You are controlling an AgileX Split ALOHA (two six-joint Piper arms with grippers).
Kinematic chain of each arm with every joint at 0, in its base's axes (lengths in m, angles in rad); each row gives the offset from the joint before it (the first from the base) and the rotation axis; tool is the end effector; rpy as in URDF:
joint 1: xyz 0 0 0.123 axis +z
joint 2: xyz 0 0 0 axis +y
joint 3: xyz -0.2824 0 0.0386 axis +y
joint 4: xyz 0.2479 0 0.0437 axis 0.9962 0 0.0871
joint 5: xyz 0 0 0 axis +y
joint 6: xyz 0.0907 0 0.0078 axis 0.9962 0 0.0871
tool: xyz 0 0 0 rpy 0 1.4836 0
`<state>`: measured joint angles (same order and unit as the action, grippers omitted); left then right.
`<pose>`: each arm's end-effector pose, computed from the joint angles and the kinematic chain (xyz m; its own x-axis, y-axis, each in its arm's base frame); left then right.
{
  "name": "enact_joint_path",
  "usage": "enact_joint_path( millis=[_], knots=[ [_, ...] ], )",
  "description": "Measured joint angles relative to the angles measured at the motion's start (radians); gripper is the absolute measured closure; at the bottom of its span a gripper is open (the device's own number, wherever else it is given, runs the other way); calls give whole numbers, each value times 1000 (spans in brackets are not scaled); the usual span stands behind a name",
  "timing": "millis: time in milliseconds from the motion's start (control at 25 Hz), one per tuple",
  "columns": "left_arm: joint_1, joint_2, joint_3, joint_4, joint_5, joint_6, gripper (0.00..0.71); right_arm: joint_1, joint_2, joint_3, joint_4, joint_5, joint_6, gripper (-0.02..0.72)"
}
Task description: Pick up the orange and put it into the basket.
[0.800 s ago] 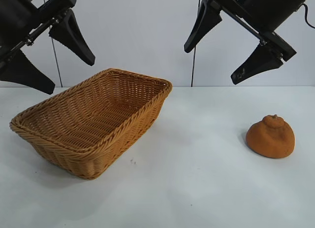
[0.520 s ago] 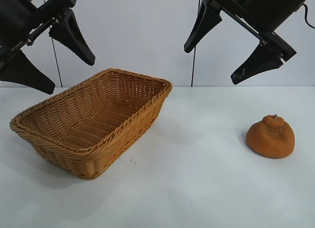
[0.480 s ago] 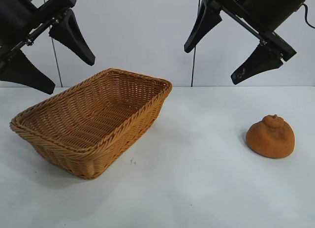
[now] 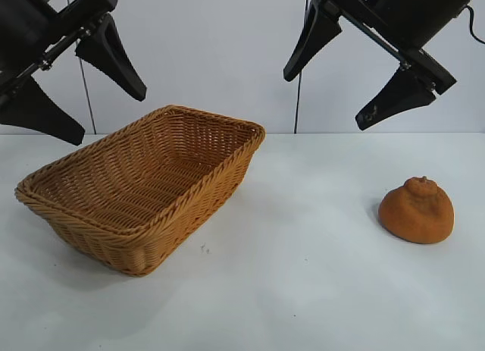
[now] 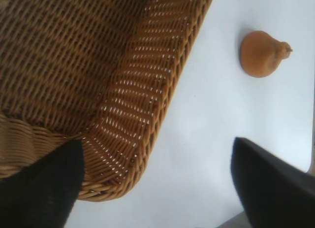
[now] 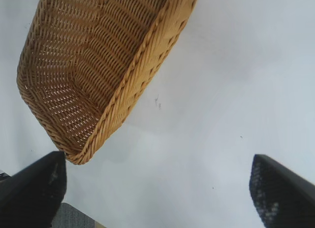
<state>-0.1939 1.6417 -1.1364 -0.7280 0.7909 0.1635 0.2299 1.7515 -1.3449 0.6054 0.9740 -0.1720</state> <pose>0.3208 -0.1069 0.2500 -0.9441 -0.1612 -0.2875 0.0329 0.8218 -0.5689 0.3434 0.1244 0.2611 -0.9621 -0.0461 -0.2689 -0.1807 0.8460 0.5017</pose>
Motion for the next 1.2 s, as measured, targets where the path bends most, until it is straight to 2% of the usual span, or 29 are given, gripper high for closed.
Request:
enact_joint_path(
  millis=[400, 640, 720, 800, 920, 1080, 1200],
  knots=[
    [3, 0, 0, 0, -18, 0, 129, 0, 0, 0, 0, 0, 2, 10],
    [83, -29, 0, 18, 30, -37, 129, 0, 0, 0, 0, -2, 2, 10],
    [105, -56, 0, 87, 45, -111, 129, 0, 0, 0, 0, -2, 3, 10],
    [106, -87, 0, 181, 73, -234, 129, 0, 0, 0, 0, -3, 3, 10],
    [63, -112, 0, 351, 114, -481, 129, 0, 0, 0, 0, -7, 3, 10],
    [-37, -107, 0, 559, 117, -806, 129, 0, 0, 0, 0, -7, 3, 10],
    [-75, -75, 0, 624, 101, -980, 129, 0, 0, 0, 1, -8, 3, 10]
  ],
)
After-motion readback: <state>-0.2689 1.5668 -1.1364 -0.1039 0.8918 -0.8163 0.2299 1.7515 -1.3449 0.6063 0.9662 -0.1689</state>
